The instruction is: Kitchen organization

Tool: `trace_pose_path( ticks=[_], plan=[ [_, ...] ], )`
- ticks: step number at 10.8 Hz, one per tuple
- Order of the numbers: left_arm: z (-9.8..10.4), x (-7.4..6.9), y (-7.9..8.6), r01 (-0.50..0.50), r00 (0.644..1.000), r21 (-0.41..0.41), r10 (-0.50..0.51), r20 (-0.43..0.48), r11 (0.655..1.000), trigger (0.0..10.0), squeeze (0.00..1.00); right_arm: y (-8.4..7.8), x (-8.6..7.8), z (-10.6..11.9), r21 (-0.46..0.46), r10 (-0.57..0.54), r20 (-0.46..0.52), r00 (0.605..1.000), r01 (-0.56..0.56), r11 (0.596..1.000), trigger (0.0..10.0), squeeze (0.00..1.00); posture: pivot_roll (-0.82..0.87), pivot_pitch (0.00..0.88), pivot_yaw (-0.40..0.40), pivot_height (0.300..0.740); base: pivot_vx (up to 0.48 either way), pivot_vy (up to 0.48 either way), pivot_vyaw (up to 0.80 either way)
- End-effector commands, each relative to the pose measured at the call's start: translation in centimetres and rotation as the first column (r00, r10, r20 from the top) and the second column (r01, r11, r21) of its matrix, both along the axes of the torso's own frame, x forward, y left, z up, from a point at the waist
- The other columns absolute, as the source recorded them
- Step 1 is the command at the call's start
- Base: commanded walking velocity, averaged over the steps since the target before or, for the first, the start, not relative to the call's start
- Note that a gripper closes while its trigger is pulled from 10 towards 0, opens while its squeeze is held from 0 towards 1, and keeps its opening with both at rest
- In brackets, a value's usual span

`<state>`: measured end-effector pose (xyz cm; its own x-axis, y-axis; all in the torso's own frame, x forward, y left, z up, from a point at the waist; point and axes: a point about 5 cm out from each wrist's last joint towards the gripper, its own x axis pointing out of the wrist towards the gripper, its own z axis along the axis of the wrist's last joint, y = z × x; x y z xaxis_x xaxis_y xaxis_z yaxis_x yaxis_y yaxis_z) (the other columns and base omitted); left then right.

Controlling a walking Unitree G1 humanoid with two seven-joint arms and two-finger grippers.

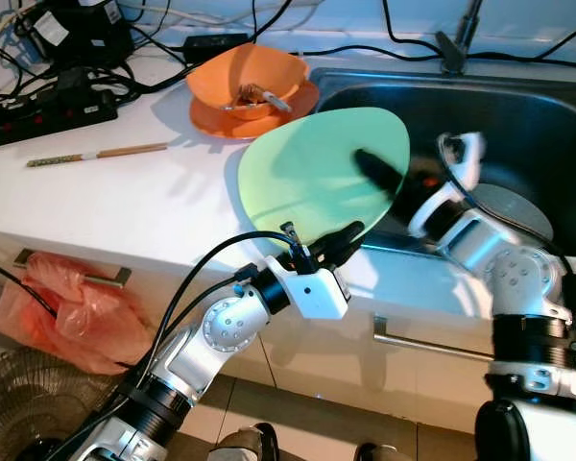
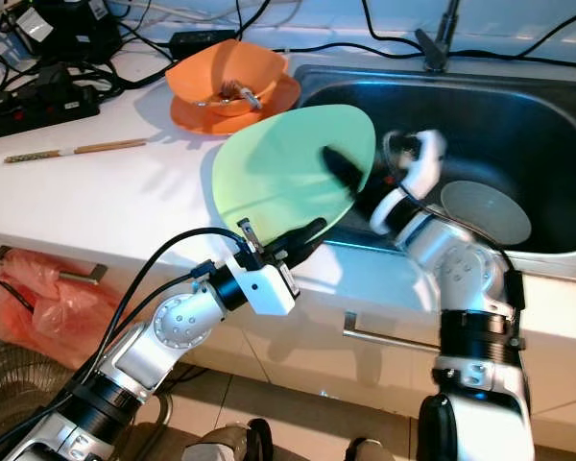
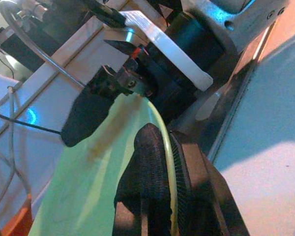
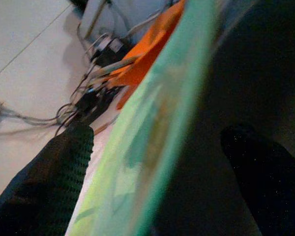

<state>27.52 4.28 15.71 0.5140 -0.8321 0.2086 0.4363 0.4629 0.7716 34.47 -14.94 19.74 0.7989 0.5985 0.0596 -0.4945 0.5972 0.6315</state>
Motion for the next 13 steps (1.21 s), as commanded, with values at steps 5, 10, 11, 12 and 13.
trace_pose_path(
  ticks=[5, 10, 11, 12, 13],
  plan=[
    [-1.3, -0.5, -0.4, 0.037, 0.999, 0.034, -0.035, -0.041, 0.999, 0.0, 0.0, 1.5, -0.2, 0.0, 0.015, 0.066, -0.02, 0.998, -0.066, 0.998, 0.0, 0.0, 0.01, 0.133, 0.076, 0.74, 0.0, 0.0, 0.0],
    [-1.4, -0.9, -0.7, 0.056, 0.998, 0.041, -0.055, -0.031, 0.998, 0.0, 0.0, 0.6, 0.7, -2.1, 0.01, -0.023, -0.226, 0.974, 0.026, 1.0, 0.0, 0.0, 0.01, 0.136, 0.073, 0.74, 0.0, 0.0, 0.0],
    [-1.4, -0.9, -0.7, 0.057, 0.998, 0.04, -0.056, -0.031, 0.998, 0.0, 0.0, 0.4, 0.7, -2.1, 0.009, -0.032, -0.234, 0.972, 0.035, 0.999, 0.0, 0.0, 0.01, 0.137, 0.073, 0.74, 0.0, 0.0, 0.0],
    [-1.4, -0.9, -0.8, 0.056, 0.998, 0.039, -0.055, -0.03, 0.998, 0.0, 0.0, 0.4, 0.7, -2.1, 0.007, -0.035, -0.235, 0.971, 0.038, 0.999, 0.0, 0.0, 0.01, 0.137, 0.073, 0.74, 0.0, 0.0, 0.0],
    [-1.5, -0.9, -0.8, 0.057, 0.998, 0.039, -0.056, -0.03, 0.998, 0.0, 0.0, 0.3, 0.8, -2.2, 0.006, -0.039, -0.24, 0.97, 0.041, 0.999, 0.0, 0.0, 0.01, 0.137, 0.071, 0.74, 0.0, 0.0, 0.0]
  ],
)
